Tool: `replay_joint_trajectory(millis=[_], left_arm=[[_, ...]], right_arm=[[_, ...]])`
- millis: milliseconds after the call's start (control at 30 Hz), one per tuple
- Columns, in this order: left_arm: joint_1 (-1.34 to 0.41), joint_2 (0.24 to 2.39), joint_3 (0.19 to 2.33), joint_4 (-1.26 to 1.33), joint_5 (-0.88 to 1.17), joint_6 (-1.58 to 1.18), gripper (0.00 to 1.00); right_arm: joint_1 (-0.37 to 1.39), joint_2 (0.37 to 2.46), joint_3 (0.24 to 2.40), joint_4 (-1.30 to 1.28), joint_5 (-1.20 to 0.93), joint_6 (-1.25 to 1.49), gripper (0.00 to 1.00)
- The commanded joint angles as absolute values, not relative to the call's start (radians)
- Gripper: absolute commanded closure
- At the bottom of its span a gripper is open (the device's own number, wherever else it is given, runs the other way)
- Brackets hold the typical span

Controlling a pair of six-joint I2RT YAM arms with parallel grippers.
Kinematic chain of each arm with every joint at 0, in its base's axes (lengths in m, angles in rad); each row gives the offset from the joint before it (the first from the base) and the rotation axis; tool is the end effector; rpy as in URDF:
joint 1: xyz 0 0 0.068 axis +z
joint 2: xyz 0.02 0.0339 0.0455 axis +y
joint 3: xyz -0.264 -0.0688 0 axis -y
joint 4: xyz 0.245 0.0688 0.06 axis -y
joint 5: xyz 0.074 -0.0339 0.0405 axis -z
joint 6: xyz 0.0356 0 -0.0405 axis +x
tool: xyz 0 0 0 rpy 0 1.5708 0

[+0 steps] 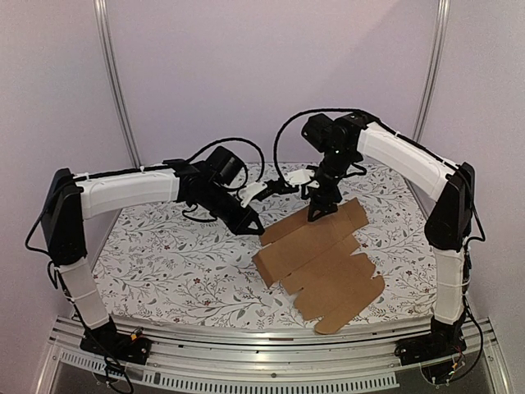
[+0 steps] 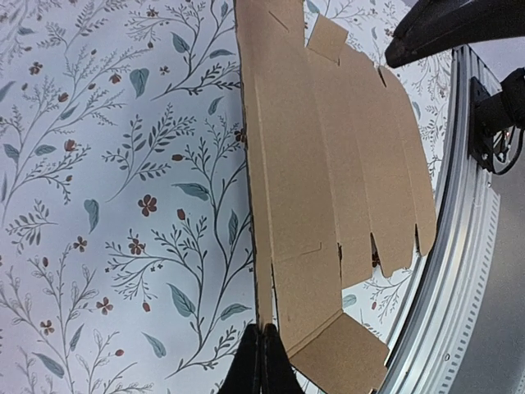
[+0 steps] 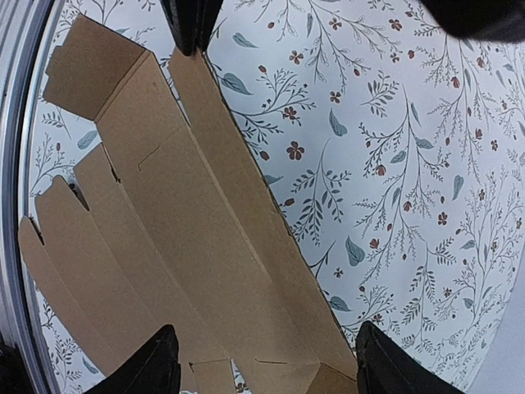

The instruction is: Fold the paper box

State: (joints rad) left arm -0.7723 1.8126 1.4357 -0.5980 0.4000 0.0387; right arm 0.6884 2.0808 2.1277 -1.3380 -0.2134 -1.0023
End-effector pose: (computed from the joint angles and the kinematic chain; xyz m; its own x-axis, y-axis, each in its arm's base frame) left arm 0.2719 -0.2842 0.2471 -0.5615 0.5967 -0.5733 0.8216 0.4845 -0.3003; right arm 0.3202 0.2732 0.3108 0.1617 -0.9335 -0.3202 -0.9841 -0.1282 -0.1231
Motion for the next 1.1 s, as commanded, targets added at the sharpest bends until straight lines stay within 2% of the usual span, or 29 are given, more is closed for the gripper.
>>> replay_joint_trajectory(millis=[0, 167, 367, 567, 867, 1067], left_arm=[[-0.782, 1.794, 1.444, -0.613, 0.413, 0.072, 1.00], [-0.783, 1.735, 1.399, -0.573, 0.420, 0.098, 1.00], [-0.782, 1.705, 1.378, -0.563, 0.388, 0.124, 1.00], [-0.781, 1.686, 1.364, -0.565, 0.369, 0.145, 1.00], [-0.779, 1.682, 1.356, -0.562, 0.332, 0.155, 1.00], [-0.776, 1.681, 1.358, -0.557, 0.326, 0.149, 1.00]], right_arm=[[0.698, 2.051, 2.150, -1.358, -0.165, -1.033, 0.28], [0.698, 2.102, 2.154, -1.368, -0.127, -1.053, 0.29], [0.699, 2.142, 2.175, -1.408, -0.137, -1.058, 0.39], [0.696, 2.143, 2.174, -1.408, -0.138, -1.050, 0.41], [0.697, 2.136, 2.178, -1.424, -0.149, -1.044, 0.64], [0.697, 2.140, 2.174, -1.443, -0.150, -1.039, 0.88]])
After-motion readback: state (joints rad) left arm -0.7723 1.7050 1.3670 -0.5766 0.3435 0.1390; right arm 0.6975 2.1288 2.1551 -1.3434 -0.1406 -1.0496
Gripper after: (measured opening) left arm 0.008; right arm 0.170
